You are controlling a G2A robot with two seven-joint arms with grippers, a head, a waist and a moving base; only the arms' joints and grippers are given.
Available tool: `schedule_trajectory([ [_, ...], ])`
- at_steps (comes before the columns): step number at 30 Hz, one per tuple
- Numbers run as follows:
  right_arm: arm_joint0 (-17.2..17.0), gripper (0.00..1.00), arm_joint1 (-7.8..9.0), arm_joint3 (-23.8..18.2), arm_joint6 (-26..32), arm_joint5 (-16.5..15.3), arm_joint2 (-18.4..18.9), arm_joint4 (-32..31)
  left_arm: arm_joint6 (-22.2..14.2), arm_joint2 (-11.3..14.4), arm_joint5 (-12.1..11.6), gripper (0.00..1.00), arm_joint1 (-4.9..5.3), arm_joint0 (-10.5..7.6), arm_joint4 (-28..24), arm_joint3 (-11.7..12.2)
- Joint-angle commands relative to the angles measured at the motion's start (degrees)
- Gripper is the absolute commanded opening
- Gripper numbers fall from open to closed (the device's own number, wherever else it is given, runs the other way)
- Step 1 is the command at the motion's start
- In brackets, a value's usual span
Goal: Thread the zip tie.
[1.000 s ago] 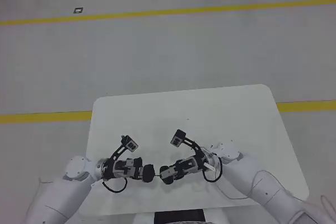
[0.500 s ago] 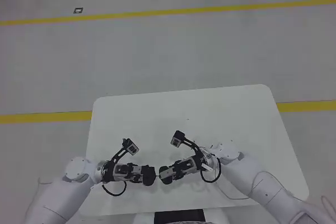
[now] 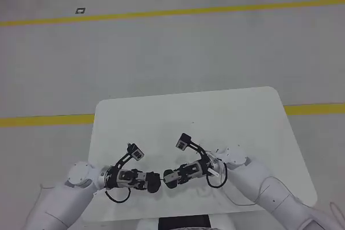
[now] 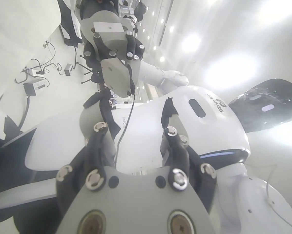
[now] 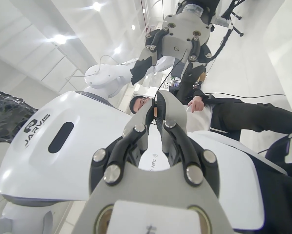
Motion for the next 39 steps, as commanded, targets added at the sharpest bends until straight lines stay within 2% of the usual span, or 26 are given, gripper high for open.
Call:
schedule_trajectory([
  [1,0.25,0.00,-0.02,0.25,0.18,0.72,-0.25,-0.72,0.00,0.14,-0.14,0.39,0.16,-0.13,-0.31,0.08],
  [19,0.37,0.00,-0.05,0.36,0.55,2.06,-0.64,-2.31,0.00,2.74,-0.13,0.30,1.26,-1.16,0.03,0.14],
  [26,0.39,0.00,0.00,0.53,0.19,2.91,-0.65,-2.98,0.00,3.01,-0.59,0.25,1.64,-1.68,1.40,0.63],
  [39,0.49,0.00,-0.01,0.87,0.43,4.10,-1.00,-3.60,0.28,3.05,-0.92,0.17,1.62,-1.87,2.52,0.68],
])
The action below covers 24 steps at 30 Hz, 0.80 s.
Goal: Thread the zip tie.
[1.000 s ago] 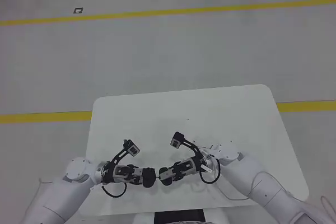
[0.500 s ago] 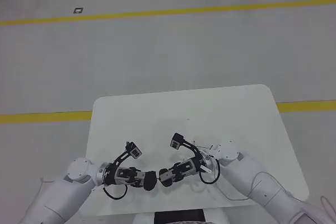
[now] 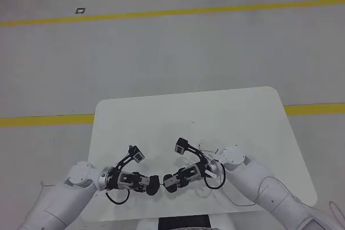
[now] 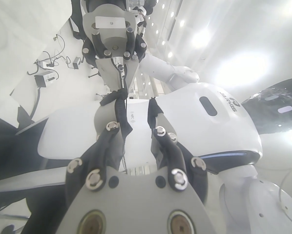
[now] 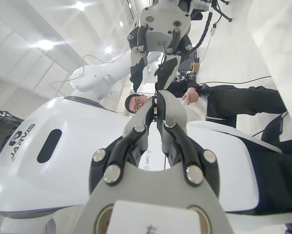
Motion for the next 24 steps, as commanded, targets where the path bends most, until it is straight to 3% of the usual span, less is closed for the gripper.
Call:
schedule_trajectory([
  [1,0.10,0.00,-0.03,0.13,0.01,0.30,-0.15,-0.11,0.18,0.07,-0.01,0.16,-0.05,-0.02,0.23,-0.11],
  [24,0.48,0.00,-0.19,-0.16,0.18,0.64,-0.60,-0.39,1.21,0.36,0.36,0.13,-0.28,-0.28,2.83,-0.33],
])
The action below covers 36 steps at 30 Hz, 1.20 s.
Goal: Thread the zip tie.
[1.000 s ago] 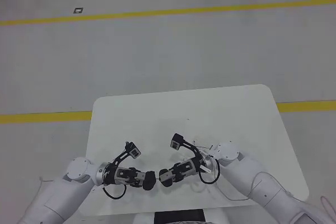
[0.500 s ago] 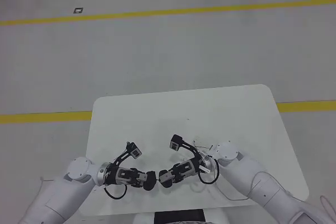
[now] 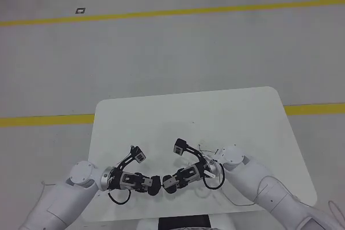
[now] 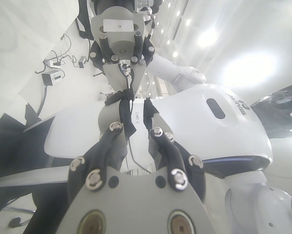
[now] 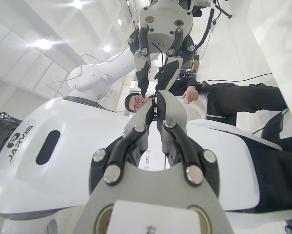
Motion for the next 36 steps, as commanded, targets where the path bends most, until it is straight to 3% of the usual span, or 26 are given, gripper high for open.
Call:
schedule_trajectory([
  [1,0.04,0.00,0.01,-0.06,-0.01,0.17,-0.03,-0.20,0.16,-0.03,-0.07,0.13,-0.01,0.01,0.19,0.01],
  [36,-0.34,0.00,0.37,-1.06,-1.40,1.59,0.08,-1.90,1.35,-0.42,-0.05,0.07,0.07,0.33,2.88,-0.39],
])
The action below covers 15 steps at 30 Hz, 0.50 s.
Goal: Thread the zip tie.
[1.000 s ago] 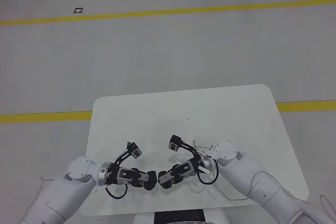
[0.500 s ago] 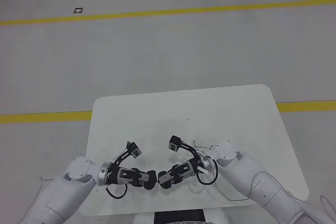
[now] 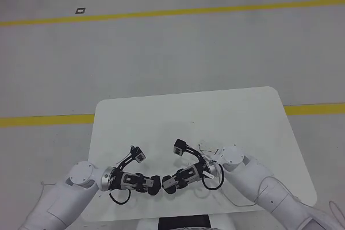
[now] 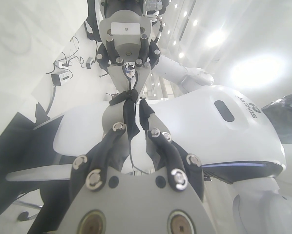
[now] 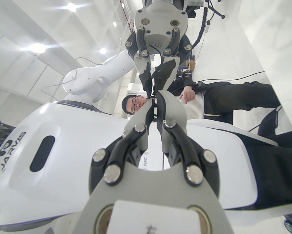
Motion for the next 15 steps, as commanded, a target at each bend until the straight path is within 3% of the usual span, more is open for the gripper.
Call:
schedule_trajectory([
  [1,0.02,0.00,0.00,-0.01,0.01,0.00,-0.02,-0.03,0.07,0.01,0.00,0.07,0.00,0.00,0.13,0.03],
  [4,0.03,0.00,0.01,-0.07,-0.04,-0.03,-0.04,-0.07,0.20,0.01,-0.01,0.06,0.00,-0.01,0.31,0.01],
  [6,0.03,0.00,0.02,-0.12,-0.06,-0.02,-0.05,-0.10,0.26,0.02,-0.06,0.00,0.00,0.00,0.35,-0.01],
  [15,-0.05,0.00,0.07,-0.28,-0.14,0.15,-0.10,-0.21,0.22,0.10,-0.18,0.00,-0.03,0.00,0.17,0.09],
])
